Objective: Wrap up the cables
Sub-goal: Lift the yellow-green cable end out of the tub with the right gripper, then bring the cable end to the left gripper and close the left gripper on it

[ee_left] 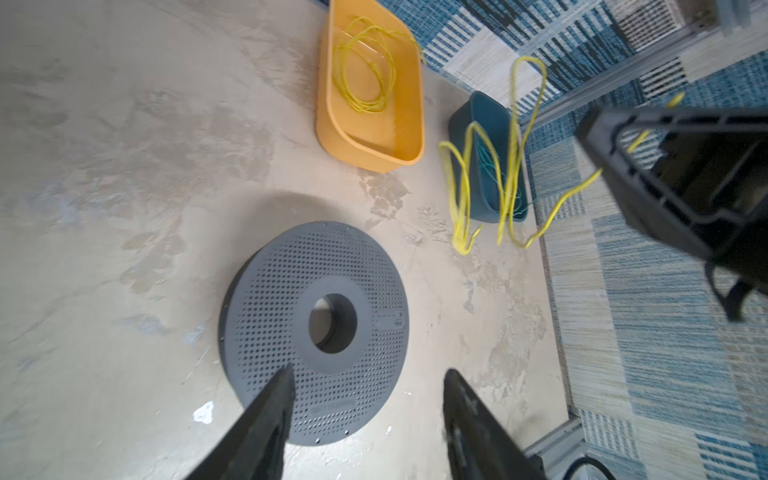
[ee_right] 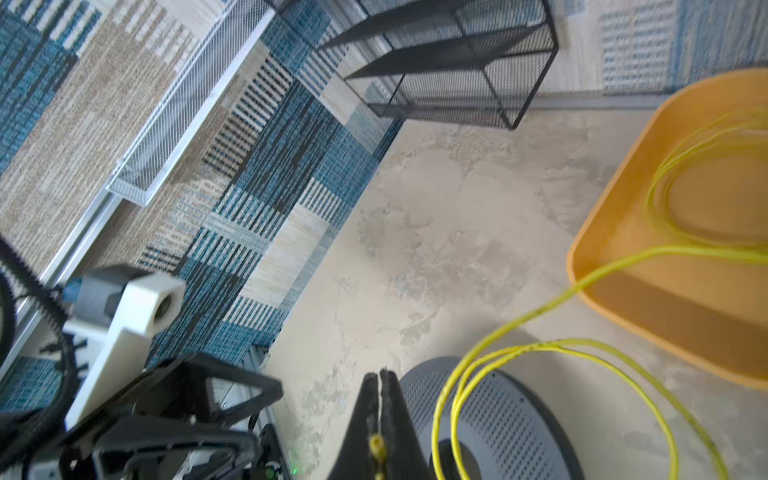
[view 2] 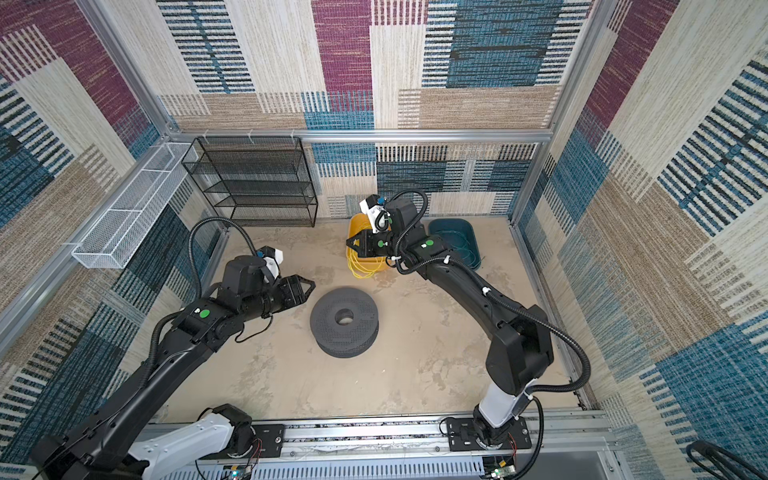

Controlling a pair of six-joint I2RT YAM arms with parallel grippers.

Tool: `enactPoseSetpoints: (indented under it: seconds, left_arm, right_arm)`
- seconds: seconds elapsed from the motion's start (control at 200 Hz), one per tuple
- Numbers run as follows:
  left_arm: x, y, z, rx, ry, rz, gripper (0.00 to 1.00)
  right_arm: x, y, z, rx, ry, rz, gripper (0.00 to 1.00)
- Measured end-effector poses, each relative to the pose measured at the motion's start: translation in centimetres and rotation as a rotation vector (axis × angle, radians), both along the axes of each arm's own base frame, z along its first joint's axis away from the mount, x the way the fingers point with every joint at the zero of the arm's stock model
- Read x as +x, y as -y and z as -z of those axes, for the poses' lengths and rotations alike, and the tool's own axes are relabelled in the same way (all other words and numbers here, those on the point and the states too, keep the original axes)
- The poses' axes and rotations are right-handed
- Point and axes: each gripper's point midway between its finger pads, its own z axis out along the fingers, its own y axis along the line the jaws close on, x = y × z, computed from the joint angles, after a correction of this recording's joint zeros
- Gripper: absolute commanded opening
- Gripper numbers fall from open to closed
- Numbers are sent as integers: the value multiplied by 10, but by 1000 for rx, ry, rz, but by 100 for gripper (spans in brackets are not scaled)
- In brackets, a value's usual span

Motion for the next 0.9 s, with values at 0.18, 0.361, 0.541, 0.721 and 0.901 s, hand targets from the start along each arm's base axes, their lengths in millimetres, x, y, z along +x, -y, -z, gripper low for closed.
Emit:
enactPoseSetpoints:
  seconds: [0.18,0.361,0.541,0.721,0.901]
  left_arm:
    - [23,37,-5,-102,-6,98,58]
    - [25,59,-4,-231,-8,149,56]
    - [12,79,-16,-307,23,211,55]
    - [2,92,-12,-321,24,244,51]
    - [-4,97,2,-316,-2,256,28]
  right_arm:
    - [-46,0,-3,23,-24,-33,0]
    - [-70,1,-17,72,-27,-44,0]
    - [-81,-1,-11,89,-68,-47,0]
    - [-85,-6,-16,110,-70,-49,0]
    - [-87,-6,-22,123,-65,-43,0]
